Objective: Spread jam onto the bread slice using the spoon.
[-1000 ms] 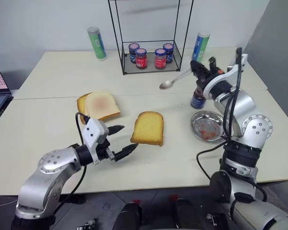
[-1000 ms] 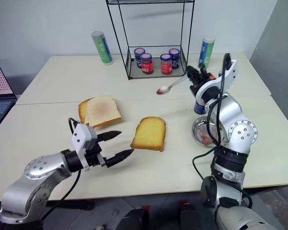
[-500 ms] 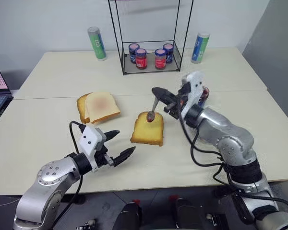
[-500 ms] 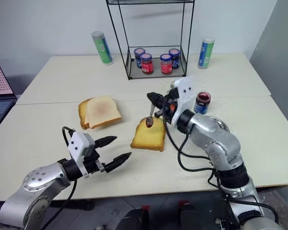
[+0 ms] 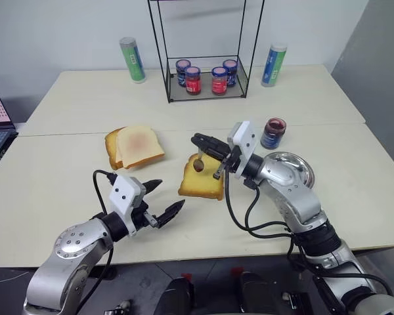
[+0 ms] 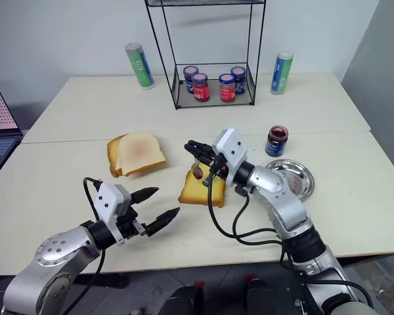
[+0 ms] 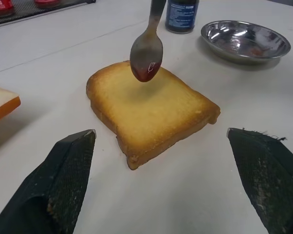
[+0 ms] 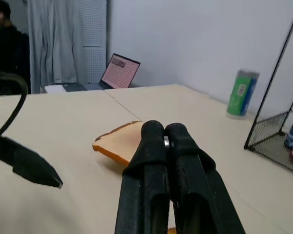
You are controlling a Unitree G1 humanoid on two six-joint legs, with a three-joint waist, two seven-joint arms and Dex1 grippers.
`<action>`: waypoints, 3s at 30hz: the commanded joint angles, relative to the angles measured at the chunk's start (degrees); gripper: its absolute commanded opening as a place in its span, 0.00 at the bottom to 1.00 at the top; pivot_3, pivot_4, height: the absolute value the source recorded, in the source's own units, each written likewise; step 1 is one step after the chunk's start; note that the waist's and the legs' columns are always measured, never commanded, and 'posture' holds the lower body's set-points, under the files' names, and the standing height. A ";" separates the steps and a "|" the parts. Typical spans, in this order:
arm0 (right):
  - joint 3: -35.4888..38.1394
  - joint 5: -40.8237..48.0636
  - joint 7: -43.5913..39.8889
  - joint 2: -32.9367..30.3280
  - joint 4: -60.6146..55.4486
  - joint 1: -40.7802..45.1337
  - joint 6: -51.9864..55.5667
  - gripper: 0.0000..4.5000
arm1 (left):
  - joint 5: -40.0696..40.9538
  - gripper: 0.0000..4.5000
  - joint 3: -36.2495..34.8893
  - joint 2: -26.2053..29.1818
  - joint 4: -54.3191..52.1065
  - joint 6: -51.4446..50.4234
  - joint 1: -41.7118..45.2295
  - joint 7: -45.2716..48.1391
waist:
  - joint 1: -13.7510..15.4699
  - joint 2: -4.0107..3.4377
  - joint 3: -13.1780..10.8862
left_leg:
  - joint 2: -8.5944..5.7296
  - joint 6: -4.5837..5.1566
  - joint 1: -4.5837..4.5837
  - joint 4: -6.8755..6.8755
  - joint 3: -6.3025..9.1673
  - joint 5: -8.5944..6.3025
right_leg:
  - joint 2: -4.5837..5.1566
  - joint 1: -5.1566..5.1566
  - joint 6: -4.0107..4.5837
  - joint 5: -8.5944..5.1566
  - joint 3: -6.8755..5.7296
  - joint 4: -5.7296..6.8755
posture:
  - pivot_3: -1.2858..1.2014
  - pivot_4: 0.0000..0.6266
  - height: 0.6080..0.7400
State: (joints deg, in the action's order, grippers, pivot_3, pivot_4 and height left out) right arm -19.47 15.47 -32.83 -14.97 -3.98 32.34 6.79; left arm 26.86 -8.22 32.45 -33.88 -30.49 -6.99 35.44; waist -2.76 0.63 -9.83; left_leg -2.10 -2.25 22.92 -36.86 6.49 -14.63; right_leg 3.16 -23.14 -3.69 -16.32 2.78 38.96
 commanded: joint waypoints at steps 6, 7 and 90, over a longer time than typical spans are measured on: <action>2.65 -3.70 -1.40 1.02 1.60 0.31 -4.07 0.04 | 0.45 1.00 -0.78 0.25 -2.35 0.76 1.11 -1.20 | 0.11 0.01 0.00 | 0.00 -0.01 0.00 0.00 0.12 0.00 | 0.00 0.00 0.00 0.00 0.01 0.01 | 0.52 0.24 1.00; 2.89 -4.01 -1.22 1.06 1.81 0.45 -4.17 0.04 | 0.54 1.00 -0.80 0.27 -2.33 0.71 1.21 -1.27 | 0.12 0.01 0.00 | 0.00 -0.01 -0.01 0.00 0.12 0.00 | 0.00 0.00 0.00 0.00 0.01 0.01 | 0.52 0.24 1.00; 28.97 21.77 18.26 19.50 8.79 -0.10 36.39 0.04 | 3.13 1.00 -3.07 2.68 -5.17 -2.05 0.07 -0.55 | 0.27 0.02 0.02 | -0.13 -0.02 -0.02 0.00 0.36 0.01 | 0.00 0.02 0.05 0.03 -0.07 0.04 | 0.52 0.24 1.00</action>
State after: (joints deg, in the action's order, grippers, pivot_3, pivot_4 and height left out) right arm 9.03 36.10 -14.58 4.11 4.86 32.09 43.28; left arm 29.07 -9.49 34.49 -36.28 -32.47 -6.60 35.40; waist -2.49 0.65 -9.81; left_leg -2.24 -2.27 22.89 -36.86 6.84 -14.62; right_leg 3.15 -23.12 -3.64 -16.30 2.71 39.00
